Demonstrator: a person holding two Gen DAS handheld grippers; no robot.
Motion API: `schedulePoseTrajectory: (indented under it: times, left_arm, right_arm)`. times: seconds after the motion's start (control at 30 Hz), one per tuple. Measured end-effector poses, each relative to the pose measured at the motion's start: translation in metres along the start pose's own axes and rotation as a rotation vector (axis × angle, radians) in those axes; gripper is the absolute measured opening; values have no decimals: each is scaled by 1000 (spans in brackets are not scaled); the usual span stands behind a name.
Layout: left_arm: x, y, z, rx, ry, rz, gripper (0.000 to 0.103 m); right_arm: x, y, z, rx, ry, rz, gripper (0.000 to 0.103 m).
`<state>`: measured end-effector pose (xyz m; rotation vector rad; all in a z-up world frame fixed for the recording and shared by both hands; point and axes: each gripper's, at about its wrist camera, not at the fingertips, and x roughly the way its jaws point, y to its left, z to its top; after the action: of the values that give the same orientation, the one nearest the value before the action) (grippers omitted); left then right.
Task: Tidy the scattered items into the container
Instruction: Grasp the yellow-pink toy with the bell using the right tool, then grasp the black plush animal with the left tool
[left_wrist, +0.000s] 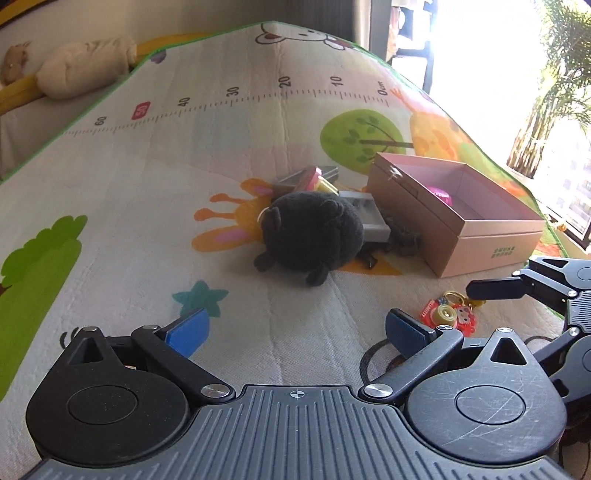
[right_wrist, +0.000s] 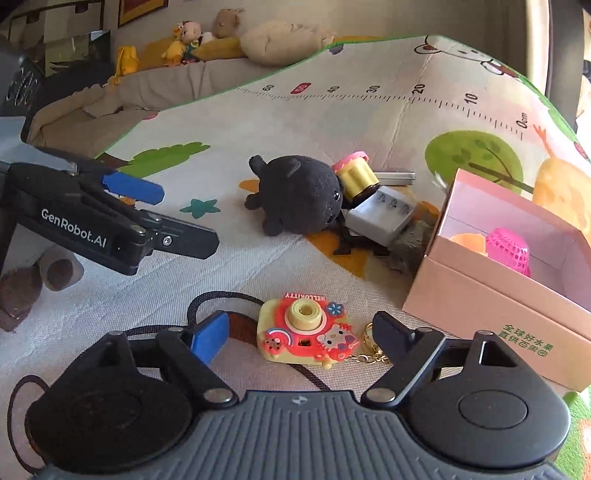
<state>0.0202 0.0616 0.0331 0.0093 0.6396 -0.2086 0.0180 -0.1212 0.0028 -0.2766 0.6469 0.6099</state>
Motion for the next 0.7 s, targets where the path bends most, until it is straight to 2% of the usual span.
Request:
schedulePoseTrajectory:
  times: [0.03, 0.1, 0.17, 0.3, 0.43, 0.5, 0.6, 0.7]
  left_arm:
    - [2, -2, 3, 8, -4, 2, 103]
    - [9, -8, 10, 26, -9, 13, 103]
    - [19, -15, 17, 45, -12, 26, 103]
    - [40, -31, 31, 90, -31, 61, 103]
    - [54, -48, 50, 157, -118, 167, 103]
    - [61, -55, 59, 211, -150, 187, 103]
    - [84, -61, 67, 281, -90, 191, 103]
    - [102, -53, 63, 263, -19, 191, 103]
  right_arm:
    - [3, 0, 0, 0, 29, 6, 61]
    - [1, -4, 1, 51, 48, 28, 60]
    - [-10, -7, -4, 71, 47, 9, 60]
    - [-41, -23, -28, 112, 22, -85, 60]
    - [-64, -59, -53, 261, 27, -195, 60]
    - [-67, -70, -62, 311, 19, -234, 60]
    - [-67, -72, -69, 317, -16, -253, 61]
    - [-64, -69, -68, 291, -17, -249, 64]
